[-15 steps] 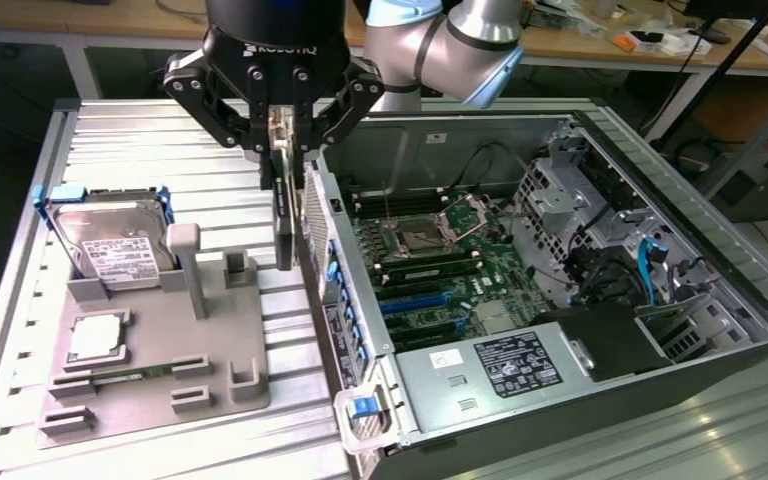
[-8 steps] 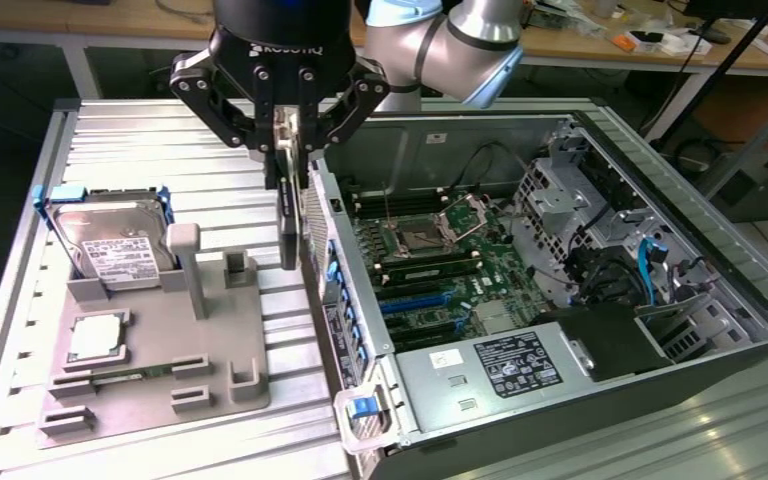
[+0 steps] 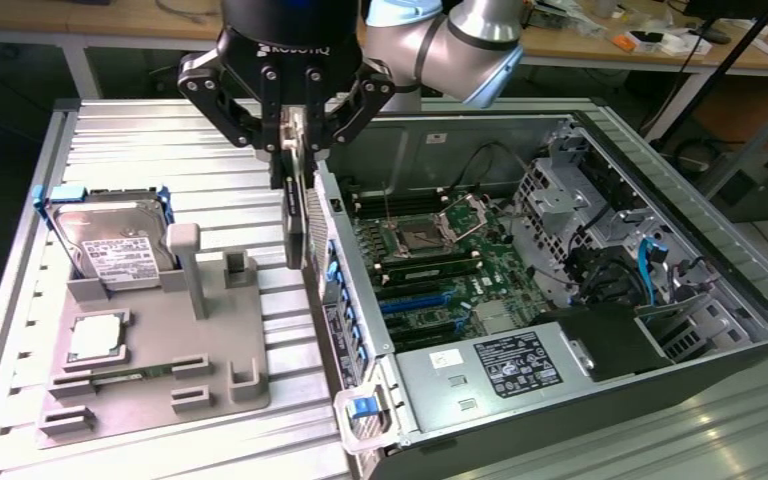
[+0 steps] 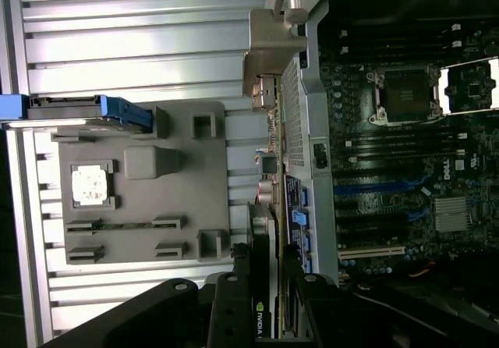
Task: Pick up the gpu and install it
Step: 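Pick up the gpu and move the gpu toward the slot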
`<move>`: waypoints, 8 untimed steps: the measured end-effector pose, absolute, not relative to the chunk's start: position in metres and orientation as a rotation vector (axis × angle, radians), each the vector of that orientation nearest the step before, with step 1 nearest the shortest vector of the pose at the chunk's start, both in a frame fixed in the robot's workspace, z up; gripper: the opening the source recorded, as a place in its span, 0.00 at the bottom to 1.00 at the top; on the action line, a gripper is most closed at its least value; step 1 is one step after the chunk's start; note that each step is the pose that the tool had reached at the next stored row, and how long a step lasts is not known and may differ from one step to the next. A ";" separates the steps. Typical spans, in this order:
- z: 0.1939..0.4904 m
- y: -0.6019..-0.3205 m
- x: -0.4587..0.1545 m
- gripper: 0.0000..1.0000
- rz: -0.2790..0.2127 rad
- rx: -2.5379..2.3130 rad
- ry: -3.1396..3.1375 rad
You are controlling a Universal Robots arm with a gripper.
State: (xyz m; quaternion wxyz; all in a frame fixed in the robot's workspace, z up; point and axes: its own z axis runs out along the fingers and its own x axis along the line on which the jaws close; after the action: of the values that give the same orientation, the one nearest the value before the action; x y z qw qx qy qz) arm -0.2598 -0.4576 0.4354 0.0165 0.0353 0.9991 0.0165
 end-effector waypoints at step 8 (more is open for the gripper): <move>0.435 -0.458 -0.254 0.27 0.051 0.110 3.106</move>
State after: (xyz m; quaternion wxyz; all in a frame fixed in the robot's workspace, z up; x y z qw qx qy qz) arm -0.2541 -0.4576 0.4355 0.0165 0.0354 0.9991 0.0164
